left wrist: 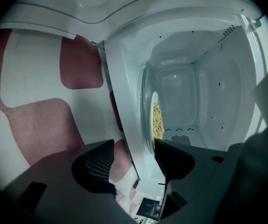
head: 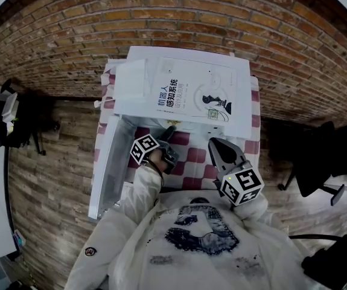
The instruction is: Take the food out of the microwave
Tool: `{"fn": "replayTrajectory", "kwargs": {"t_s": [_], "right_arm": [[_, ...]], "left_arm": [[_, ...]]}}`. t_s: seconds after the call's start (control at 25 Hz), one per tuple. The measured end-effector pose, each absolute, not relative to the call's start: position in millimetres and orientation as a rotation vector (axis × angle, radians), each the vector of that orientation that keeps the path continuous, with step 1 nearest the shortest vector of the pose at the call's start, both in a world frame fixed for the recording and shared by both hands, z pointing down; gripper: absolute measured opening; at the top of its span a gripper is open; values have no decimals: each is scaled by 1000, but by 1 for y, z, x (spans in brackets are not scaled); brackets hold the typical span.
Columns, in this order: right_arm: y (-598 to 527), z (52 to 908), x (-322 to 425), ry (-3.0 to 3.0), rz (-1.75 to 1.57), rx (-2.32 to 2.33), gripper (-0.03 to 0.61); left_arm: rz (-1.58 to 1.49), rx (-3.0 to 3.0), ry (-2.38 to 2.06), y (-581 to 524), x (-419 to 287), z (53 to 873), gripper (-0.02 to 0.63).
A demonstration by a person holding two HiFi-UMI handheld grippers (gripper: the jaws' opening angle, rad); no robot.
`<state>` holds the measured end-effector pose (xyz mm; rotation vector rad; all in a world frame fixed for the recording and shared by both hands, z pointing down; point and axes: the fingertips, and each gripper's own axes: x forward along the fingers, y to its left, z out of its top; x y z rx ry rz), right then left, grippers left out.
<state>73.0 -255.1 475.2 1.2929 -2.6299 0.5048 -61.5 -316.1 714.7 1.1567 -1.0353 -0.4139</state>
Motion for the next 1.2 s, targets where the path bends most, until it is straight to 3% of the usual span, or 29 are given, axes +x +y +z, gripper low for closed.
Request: {"fn": "replayTrajectory", "kwargs": {"t_s": [0.52, 0.96, 1.2], "right_arm": [[-253, 477, 68, -2633, 527, 1291, 14], [-250, 479, 71, -2628, 548, 1296, 14], [-249, 480, 73, -2620, 554, 1302, 14]], "left_arm": [[-425, 1158, -1039, -312, -65, 705, 194], [-494, 1178, -1012, -318, -64, 692, 52], [-537, 1169, -995, -319, -64, 690, 28]]}}
